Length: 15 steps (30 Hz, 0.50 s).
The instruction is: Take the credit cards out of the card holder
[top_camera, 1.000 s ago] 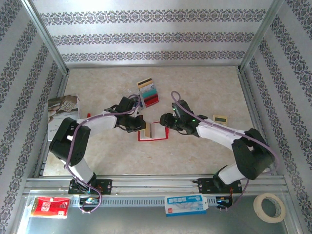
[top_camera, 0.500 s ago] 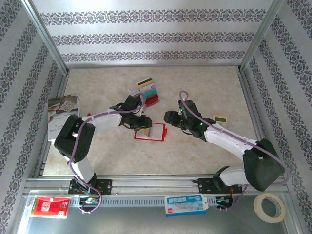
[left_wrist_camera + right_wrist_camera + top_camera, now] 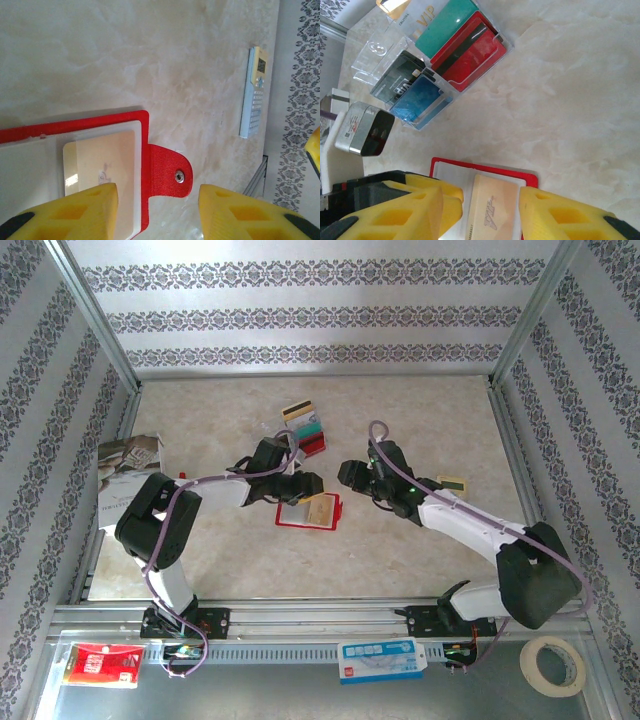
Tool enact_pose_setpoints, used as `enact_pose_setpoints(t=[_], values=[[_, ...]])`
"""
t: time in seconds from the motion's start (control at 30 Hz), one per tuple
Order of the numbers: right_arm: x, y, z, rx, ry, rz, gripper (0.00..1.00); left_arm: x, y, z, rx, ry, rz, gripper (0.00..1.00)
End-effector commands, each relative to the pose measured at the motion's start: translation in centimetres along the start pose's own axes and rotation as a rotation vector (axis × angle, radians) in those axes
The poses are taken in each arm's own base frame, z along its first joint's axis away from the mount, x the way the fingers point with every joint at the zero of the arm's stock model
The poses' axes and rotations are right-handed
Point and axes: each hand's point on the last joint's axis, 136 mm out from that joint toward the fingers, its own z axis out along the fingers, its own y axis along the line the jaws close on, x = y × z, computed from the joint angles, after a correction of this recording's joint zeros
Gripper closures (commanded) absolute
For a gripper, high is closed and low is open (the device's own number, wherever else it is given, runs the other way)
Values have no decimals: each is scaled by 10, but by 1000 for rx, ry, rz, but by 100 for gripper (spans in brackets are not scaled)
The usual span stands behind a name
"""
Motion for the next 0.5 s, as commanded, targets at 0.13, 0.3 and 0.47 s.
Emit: enact_pose_setpoints(t=[0.13, 0.3, 0.47], values=[[24, 8, 21, 25, 91, 60, 60, -24, -3, -24, 55, -133, -26, 53], [57, 11, 37, 105, 175, 11, 64, -22, 19, -30, -36, -126, -30, 59], [76, 11, 50, 228, 230, -60, 72, -15, 26, -27, -81, -105, -42, 68]])
